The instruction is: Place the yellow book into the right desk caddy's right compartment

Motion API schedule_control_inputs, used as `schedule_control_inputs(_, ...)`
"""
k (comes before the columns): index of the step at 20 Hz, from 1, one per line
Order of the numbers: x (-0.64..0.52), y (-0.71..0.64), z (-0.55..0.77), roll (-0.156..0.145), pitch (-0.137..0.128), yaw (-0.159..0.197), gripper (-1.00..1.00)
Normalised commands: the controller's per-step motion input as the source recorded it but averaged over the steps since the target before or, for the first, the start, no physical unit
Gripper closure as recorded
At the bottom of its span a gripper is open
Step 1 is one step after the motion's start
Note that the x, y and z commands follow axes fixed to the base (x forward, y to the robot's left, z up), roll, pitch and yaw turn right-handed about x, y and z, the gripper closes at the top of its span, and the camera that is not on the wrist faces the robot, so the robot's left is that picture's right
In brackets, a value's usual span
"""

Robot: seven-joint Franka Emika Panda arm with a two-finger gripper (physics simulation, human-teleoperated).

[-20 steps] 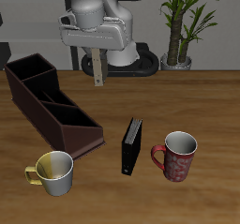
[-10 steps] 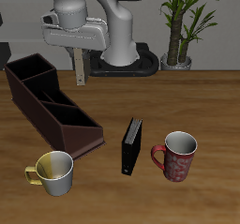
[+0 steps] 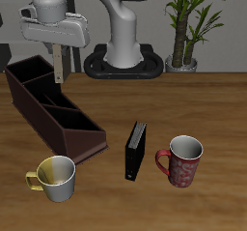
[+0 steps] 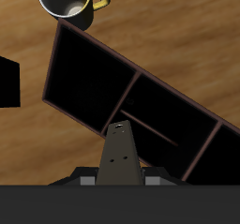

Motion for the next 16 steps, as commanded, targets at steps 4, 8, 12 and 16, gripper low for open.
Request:
schedule_control_inputs(4,-0.21,-0.37,0.06,-0.094,-0.027,-0.047,1.0)
schedule_control_inputs(8,-0.3,-0.31,0.04,-0.11,-0.026,-0.098,1.0)
schedule_control_inputs(12,-0.19,-0.11,-0.02,-0.052,-0.007,-0.066,1.0)
schedule_control_inputs(16,-0.31,-0.11,0.02,-0.022,-0.034,-0.055,1.0)
